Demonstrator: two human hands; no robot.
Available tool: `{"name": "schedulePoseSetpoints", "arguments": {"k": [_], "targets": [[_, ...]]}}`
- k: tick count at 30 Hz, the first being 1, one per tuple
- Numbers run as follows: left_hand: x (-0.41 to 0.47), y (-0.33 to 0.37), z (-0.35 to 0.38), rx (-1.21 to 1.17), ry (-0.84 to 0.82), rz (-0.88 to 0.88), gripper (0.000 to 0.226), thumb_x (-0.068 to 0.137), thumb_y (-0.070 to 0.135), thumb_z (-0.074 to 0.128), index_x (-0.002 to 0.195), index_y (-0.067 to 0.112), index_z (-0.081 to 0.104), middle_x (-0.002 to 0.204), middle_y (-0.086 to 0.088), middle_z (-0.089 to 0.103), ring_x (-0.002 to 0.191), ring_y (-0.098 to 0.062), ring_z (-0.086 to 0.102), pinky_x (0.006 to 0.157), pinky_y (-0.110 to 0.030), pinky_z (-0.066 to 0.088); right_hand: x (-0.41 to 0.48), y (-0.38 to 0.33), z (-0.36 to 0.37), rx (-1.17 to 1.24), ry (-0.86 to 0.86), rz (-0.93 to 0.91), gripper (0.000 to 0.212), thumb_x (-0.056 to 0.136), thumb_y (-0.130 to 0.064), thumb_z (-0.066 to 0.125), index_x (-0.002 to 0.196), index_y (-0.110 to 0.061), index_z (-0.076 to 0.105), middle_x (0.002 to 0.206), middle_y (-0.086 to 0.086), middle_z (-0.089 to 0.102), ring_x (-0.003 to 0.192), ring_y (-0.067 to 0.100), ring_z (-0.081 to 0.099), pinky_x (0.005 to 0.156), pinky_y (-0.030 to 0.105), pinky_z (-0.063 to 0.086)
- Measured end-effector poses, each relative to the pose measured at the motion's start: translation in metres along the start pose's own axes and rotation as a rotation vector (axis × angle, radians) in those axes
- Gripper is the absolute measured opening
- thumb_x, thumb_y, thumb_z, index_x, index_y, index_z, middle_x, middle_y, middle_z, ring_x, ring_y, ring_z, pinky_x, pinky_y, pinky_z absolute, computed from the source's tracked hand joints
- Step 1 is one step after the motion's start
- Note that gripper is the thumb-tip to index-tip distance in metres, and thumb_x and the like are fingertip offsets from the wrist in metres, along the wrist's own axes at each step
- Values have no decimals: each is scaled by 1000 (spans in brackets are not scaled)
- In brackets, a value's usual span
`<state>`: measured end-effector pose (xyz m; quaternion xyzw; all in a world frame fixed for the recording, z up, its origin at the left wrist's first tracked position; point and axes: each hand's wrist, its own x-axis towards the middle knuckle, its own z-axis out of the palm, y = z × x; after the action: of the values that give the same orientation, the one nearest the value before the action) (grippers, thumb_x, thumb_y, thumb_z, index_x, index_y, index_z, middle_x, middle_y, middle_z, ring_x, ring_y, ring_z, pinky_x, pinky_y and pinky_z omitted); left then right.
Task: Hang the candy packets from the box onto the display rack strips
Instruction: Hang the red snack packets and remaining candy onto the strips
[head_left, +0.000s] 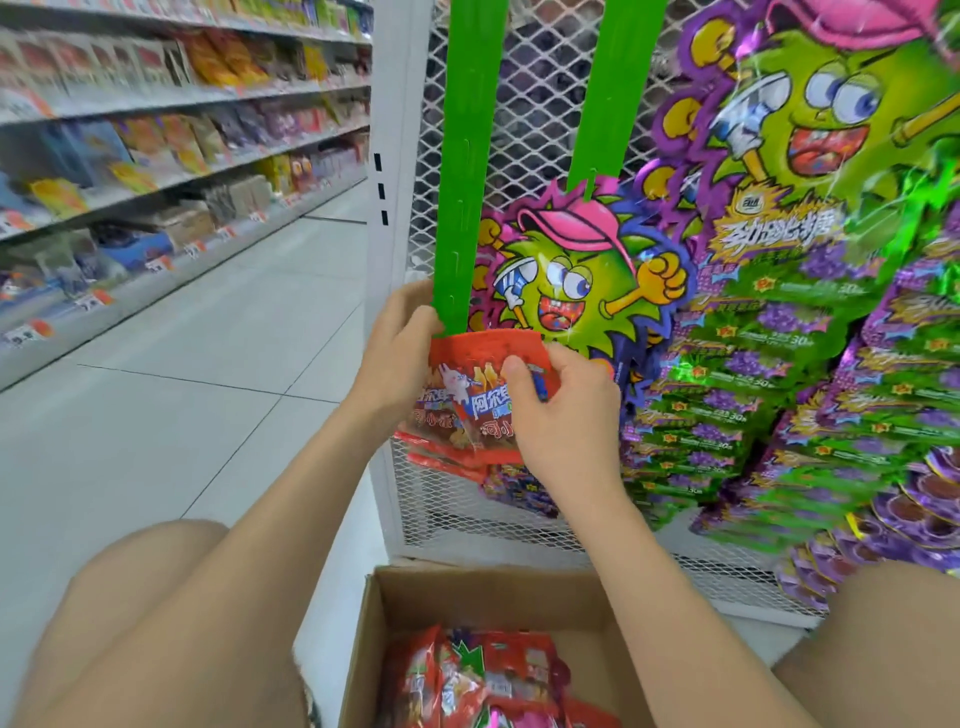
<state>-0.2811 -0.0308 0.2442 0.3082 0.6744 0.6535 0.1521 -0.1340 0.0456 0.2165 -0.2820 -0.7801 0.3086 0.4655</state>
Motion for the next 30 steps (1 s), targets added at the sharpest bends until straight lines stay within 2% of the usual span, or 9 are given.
{"name": "schedulePoseSetpoints", "arguments": {"k": [2, 5, 9, 12, 17, 20, 22, 25, 30], "targets": [[4, 1, -1, -37, 29, -19, 21, 99, 14, 49, 104, 25, 66, 95, 9, 69, 80, 2, 63, 75, -24, 51, 10, -5, 11, -49, 13, -10, 25, 99, -34, 63, 83, -15, 68, 65, -1, 62, 67, 26, 51, 70, 42, 46], [2, 1, -4, -99, 14, -34, 25, 104, 18, 55, 81, 21, 62, 74, 5, 64, 70, -10, 60, 67, -28, 50, 21, -13, 27, -34, 35, 21, 30, 97, -33, 63, 76, -12, 63, 60, -1, 56, 64, 29, 47, 68, 40, 42], [-7, 3, -12, -163, -46, -48, 29, 106, 26, 60, 98, 1, 72, 94, -16, 77, 85, -23, 74, 78, -37, 62, 27, -27, 36, 57, 65, 74, 31, 95, -32, 66, 69, -15, 63, 53, -4, 54, 51, 15, 40, 60, 32, 37], [-8, 6, -18, -209, -46, -119, 29, 105, 28, 63, 109, 3, 77, 101, -16, 81, 88, -25, 79, 76, -39, 66, 28, -33, 37, 105, 78, 98, 36, 93, -30, 68, 66, -7, 63, 53, 4, 57, 50, 16, 35, 50, 16, 28], [-9, 13, -22, -224, -66, -198, 25, 102, 30, 68, 101, 6, 75, 93, -13, 81, 79, -26, 79, 75, -39, 66, 25, -35, 40, 140, 103, 170, 46, 93, -37, 66, 62, -4, 57, 48, 0, 47, 51, 16, 33, 54, 31, 34], [-12, 13, -21, -175, -60, -185, 25, 103, 31, 67, 101, 7, 74, 91, -10, 82, 80, -25, 80, 73, -36, 66, 21, -36, 42, 98, 124, 160, 50, 91, -42, 65, 64, -1, 55, 53, 11, 49, 56, 29, 37, 58, 40, 36], [-14, 12, -20, -154, -55, -166, 26, 104, 31, 65, 101, 7, 75, 92, -9, 82, 82, -26, 81, 73, -35, 67, 21, -37, 42, 67, 128, 150, 51, 91, -40, 66, 62, -2, 50, 52, 13, 41, 56, 27, 29, 58, 41, 30], [-18, 11, -20, -137, -44, -129, 26, 106, 27, 61, 97, 9, 77, 92, -10, 82, 83, -24, 80, 74, -38, 66, 19, -39, 40, 6, 102, 145, 50, 91, -39, 66, 57, -11, 42, 48, 3, 31, 57, 24, 26, 60, 38, 25], [-21, 7, -20, -72, -24, -52, 28, 105, 18, 60, 85, 14, 78, 97, -18, 79, 85, -22, 75, 89, -51, 61, 12, -33, 39, -39, 75, 121, 48, 93, -41, 64, 58, -13, 51, 50, -1, 47, 62, 30, 37, 62, 40, 34]]}}
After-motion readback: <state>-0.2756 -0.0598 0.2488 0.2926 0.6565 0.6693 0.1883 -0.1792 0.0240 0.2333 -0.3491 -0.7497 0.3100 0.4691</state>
